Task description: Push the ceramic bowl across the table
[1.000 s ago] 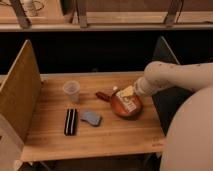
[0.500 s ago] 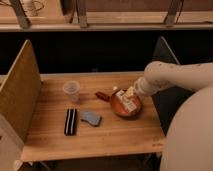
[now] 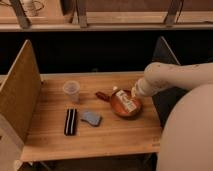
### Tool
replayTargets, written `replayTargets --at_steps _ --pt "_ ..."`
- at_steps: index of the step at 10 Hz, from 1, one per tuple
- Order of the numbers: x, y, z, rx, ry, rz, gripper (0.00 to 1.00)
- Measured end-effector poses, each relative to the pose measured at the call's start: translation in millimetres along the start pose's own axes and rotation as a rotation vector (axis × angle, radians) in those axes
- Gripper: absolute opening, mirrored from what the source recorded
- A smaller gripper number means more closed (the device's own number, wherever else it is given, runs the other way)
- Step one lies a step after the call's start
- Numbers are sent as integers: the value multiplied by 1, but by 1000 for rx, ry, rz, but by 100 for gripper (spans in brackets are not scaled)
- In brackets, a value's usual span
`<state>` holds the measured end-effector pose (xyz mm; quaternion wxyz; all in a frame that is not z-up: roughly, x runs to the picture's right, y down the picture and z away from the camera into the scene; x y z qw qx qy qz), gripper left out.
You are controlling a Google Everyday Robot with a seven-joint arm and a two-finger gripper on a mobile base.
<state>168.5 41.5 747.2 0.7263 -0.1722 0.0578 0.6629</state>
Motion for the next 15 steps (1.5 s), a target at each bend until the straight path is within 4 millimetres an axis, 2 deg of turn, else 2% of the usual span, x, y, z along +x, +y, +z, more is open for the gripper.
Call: replayTargets --at_steps 2,5,10,12,15 --pt "-10 -24 2 82 -17 0 0" --pt "-29 -72 -2 206 -29 82 0" --pt "-32 -81 2 238 -13 107 0" --pt "-18 -96 12 253 31 145 0" --pt "21 -122 53 256 183 264 0"
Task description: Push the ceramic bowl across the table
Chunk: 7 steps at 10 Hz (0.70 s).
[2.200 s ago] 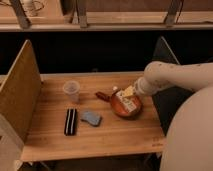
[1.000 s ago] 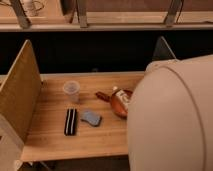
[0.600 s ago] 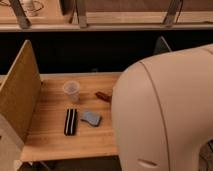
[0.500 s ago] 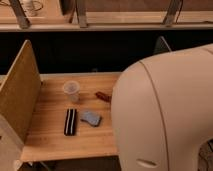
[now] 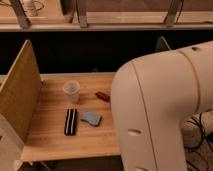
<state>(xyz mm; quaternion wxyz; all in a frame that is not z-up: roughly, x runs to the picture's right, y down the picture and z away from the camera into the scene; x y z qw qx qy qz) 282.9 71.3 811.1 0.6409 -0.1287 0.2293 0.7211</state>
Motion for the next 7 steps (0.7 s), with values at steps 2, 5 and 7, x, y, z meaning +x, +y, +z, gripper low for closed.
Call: replayTargets --at_steps 2,5,7 --pt "0 1 23 4 62 6 0" --pt "-4 9 56 16 144 -26 0" --pt "-1 18 74 14 192 -47 0"
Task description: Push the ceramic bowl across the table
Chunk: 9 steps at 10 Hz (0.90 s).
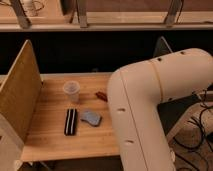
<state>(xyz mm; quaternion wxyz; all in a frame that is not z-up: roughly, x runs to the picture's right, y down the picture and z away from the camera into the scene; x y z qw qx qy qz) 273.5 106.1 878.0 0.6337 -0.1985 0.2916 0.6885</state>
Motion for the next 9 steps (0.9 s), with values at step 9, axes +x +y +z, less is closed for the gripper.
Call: replayTargets --at_steps 9 --pt "-45 92 0 -174 -68 -163 0"
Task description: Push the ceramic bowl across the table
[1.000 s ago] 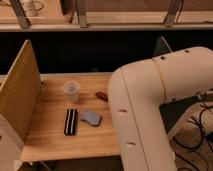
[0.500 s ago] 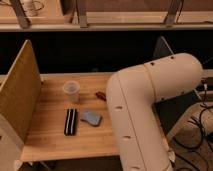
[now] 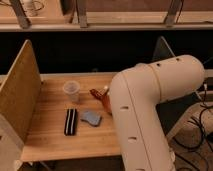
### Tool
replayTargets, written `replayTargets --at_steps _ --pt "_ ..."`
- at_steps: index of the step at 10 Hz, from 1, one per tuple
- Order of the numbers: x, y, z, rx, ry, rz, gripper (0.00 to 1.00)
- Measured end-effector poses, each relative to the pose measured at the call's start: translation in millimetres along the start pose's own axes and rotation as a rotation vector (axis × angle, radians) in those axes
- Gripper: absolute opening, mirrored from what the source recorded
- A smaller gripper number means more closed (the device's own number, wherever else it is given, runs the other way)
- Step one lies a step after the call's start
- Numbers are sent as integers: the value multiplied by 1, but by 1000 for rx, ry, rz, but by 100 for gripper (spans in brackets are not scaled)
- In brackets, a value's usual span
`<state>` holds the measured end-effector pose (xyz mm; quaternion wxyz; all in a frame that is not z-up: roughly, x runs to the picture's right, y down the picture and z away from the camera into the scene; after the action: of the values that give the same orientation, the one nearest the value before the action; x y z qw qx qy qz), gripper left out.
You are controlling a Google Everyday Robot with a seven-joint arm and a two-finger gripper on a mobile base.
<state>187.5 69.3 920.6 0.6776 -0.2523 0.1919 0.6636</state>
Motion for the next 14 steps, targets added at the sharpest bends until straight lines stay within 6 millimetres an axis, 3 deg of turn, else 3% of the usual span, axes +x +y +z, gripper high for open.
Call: replayTargets --at_steps 2,6,8,10,11,13,14 --pt "-11 20 -11 -47 -36 -46 0" --pt "-11 20 -11 -45 -37 -48 0" --pt "-15 0 -17 -2 -51 -21 0" --pt "-34 -63 -50 134 -126 60 0" --pt "-41 -84 -63 182 -152 92 0" --pt "-49 -87 -61 205 -167 114 0" --pt "-48 -73 -48 190 -155 106 0"
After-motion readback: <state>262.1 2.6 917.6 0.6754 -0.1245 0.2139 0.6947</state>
